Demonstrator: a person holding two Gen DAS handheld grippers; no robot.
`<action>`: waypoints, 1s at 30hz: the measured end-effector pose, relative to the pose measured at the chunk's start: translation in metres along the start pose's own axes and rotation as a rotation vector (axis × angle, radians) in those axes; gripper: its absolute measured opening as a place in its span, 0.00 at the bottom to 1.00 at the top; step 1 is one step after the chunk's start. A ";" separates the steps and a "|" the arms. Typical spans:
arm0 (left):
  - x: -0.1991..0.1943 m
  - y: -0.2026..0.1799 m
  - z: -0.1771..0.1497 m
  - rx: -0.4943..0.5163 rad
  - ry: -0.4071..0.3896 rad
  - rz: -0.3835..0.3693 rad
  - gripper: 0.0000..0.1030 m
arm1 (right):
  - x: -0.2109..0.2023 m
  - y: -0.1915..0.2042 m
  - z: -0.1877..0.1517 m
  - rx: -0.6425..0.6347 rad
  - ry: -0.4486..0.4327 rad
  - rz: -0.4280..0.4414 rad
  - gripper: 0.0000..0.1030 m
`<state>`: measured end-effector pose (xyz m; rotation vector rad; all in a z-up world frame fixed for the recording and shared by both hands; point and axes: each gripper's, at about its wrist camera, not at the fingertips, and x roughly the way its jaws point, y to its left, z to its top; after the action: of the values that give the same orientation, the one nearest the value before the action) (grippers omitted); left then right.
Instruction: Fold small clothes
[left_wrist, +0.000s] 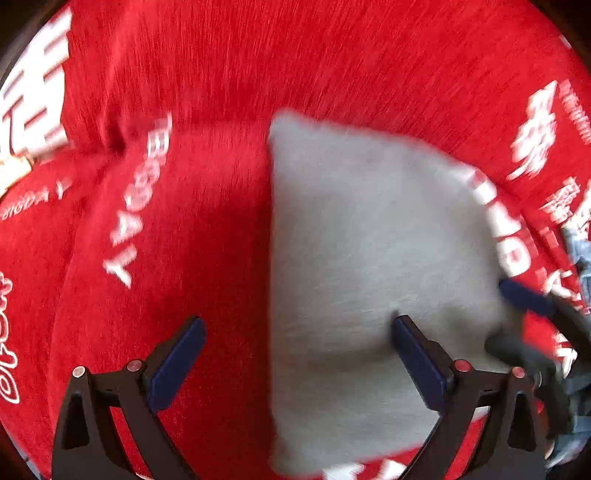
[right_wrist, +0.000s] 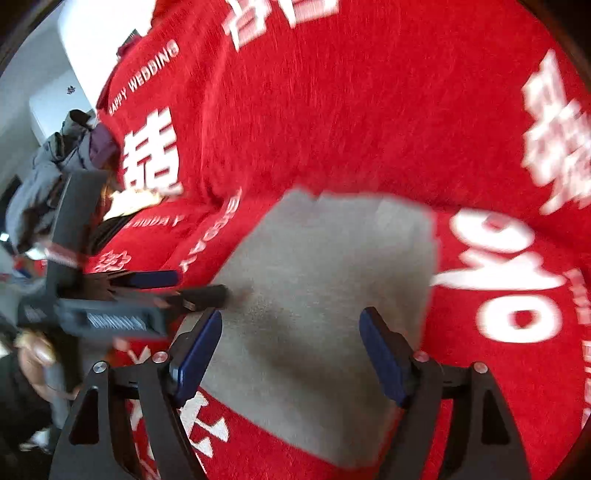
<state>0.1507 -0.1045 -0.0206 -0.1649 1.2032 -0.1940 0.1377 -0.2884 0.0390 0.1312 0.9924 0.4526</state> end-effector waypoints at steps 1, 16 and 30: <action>0.001 0.008 -0.002 -0.044 0.001 -0.055 1.00 | 0.015 -0.012 0.002 0.015 0.050 -0.017 0.76; 0.048 -0.013 0.077 -0.034 0.083 -0.015 1.00 | 0.063 -0.040 0.062 -0.141 0.179 -0.055 0.77; 0.059 -0.016 0.118 0.001 0.020 0.104 1.00 | 0.084 -0.065 0.108 -0.089 0.147 -0.129 0.78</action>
<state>0.2805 -0.1315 -0.0288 -0.0992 1.2284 -0.1059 0.2867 -0.3009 0.0124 -0.0468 1.1161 0.3916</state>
